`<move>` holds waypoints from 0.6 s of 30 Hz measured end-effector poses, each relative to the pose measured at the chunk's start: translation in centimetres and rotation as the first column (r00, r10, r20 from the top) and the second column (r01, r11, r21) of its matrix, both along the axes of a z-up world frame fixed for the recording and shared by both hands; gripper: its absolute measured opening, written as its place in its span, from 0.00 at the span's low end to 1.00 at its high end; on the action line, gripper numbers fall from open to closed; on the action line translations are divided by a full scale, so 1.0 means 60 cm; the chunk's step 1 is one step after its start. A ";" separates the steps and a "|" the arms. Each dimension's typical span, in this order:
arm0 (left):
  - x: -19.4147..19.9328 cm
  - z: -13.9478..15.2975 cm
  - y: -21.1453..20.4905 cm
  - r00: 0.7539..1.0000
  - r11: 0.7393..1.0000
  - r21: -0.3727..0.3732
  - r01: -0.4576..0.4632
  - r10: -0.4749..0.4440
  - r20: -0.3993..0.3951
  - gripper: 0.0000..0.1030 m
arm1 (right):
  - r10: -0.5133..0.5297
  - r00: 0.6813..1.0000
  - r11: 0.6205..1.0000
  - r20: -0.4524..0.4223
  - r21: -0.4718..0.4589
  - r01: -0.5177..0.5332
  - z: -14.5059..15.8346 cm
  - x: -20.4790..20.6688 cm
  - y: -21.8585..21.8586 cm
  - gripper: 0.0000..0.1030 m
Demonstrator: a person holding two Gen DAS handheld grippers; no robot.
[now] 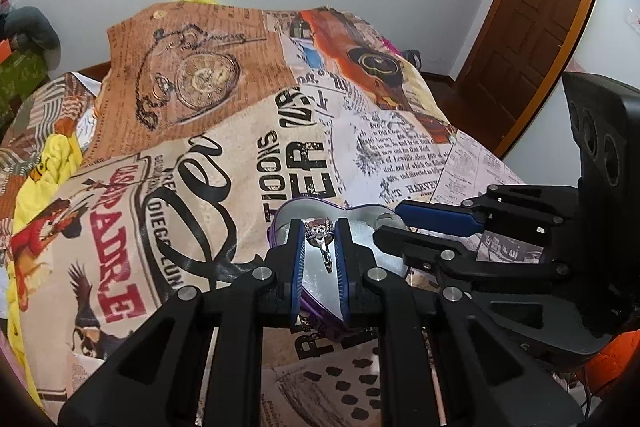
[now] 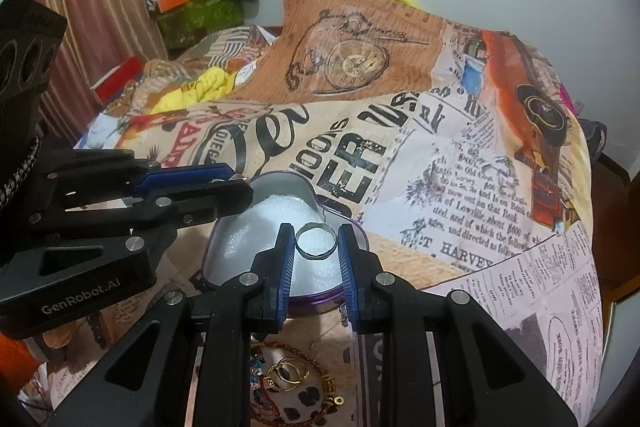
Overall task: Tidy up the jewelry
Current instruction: 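Lower the pendant into the tin with the left tool while the right tool drops the ring in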
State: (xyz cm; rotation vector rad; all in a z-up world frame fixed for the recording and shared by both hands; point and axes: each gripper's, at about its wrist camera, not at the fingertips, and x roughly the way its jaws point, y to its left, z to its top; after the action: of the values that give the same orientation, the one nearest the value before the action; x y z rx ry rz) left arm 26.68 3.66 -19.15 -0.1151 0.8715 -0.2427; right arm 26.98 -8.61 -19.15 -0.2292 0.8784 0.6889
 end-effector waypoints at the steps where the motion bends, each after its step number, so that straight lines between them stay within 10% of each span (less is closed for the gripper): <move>1: 0.002 -0.002 -0.001 1.000 1.000 0.000 0.001 -0.001 -0.004 0.13 | 0.002 1.000 1.000 -0.003 -0.001 -0.002 -0.002 0.000 0.001 0.19; 18: 0.002 0.002 -0.007 1.000 1.000 0.009 0.006 -0.006 -0.002 0.13 | 0.024 1.000 1.000 -0.019 -0.019 -0.024 -0.014 0.005 0.008 0.19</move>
State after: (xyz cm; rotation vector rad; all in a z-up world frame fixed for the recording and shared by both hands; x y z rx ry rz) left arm 26.83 3.25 -19.05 -0.1039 0.8746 -0.2440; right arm 27.26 -8.15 -19.98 -0.2511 0.9012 0.7061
